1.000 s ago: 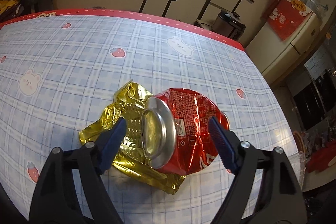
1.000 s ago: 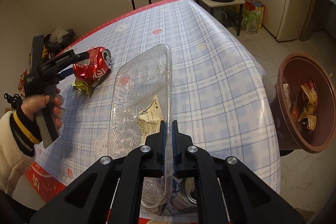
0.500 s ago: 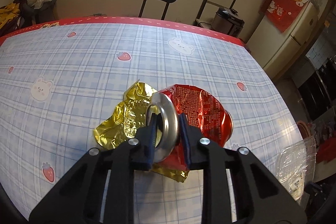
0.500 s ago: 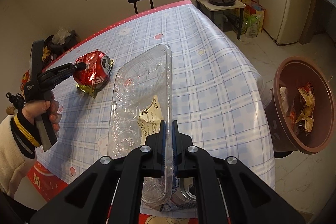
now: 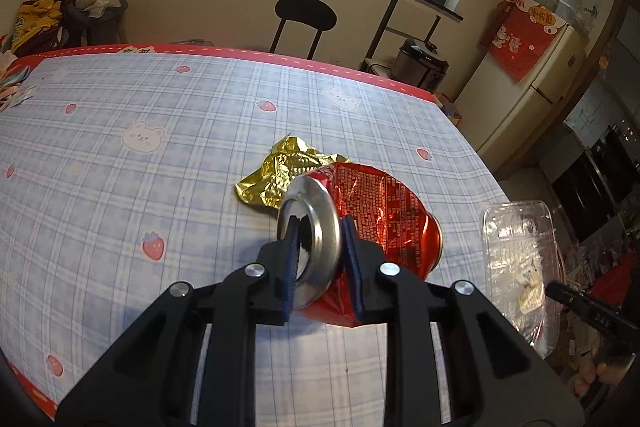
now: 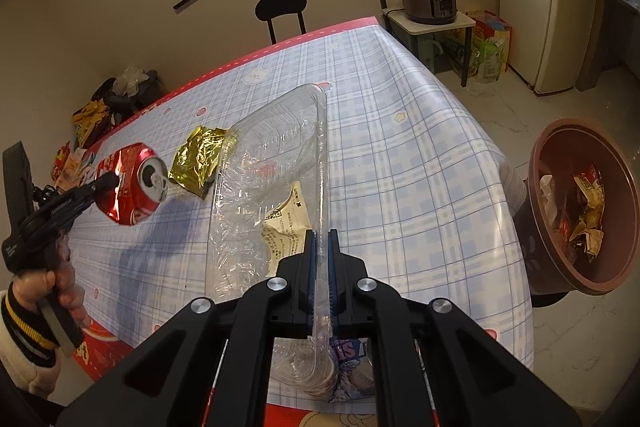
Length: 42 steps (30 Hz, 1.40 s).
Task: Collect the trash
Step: 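Carry the container over the bin and open the right gripper while the left gripper holds the can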
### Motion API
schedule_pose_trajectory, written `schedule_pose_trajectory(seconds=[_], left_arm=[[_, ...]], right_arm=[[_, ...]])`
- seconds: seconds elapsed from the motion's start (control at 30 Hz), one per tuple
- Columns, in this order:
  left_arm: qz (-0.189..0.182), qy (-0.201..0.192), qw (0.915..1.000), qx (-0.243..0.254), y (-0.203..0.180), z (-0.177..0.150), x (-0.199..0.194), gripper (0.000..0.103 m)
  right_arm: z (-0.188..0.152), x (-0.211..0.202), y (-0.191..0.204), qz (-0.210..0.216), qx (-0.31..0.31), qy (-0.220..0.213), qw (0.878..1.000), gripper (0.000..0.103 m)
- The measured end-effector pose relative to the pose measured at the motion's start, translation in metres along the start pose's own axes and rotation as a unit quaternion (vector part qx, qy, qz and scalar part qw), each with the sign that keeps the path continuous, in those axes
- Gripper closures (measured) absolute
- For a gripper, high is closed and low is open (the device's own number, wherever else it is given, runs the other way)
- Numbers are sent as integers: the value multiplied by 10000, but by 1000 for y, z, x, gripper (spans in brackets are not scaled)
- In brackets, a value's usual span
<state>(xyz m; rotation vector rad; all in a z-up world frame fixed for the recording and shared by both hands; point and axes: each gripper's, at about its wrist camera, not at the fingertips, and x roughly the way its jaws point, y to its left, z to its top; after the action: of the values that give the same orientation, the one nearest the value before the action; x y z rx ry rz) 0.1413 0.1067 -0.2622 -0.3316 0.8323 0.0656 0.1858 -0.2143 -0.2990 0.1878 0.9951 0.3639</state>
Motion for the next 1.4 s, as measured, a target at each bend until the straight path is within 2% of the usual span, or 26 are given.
schedule_pose_trajectory(seconds=[0.2,0.43,0.7,1.0,1.27,1.33,1.4], left_arm=[[16,-89,9998,-174,7,-29,-41,79],[-19,-216,9996,-175,-5,-34,-62,79],[-132,-275,9995,-107,-41,-32,-61,79],[-200,-196,9996,57,-85,-33,-48,79],[-207,-168,9995,186,-114,-35,-42,79],[-243,-180,9992,257,-124,-35,-41,79],[-279,-181,9989,329,-133,-35,-39,79]], right_arm=[[2,-11,-1,46,13,-152,9999,96],[5,-26,-25,-34,196,-342,9992,96],[7,-56,-104,-448,789,-642,9938,96],[7,-96,-218,-1425,1497,-958,9737,96],[17,-104,-275,-1830,1779,-1035,9613,96],[20,-103,-285,-1784,1836,-1048,9610,91],[22,-104,-291,-1718,1881,-1103,9607,55]])
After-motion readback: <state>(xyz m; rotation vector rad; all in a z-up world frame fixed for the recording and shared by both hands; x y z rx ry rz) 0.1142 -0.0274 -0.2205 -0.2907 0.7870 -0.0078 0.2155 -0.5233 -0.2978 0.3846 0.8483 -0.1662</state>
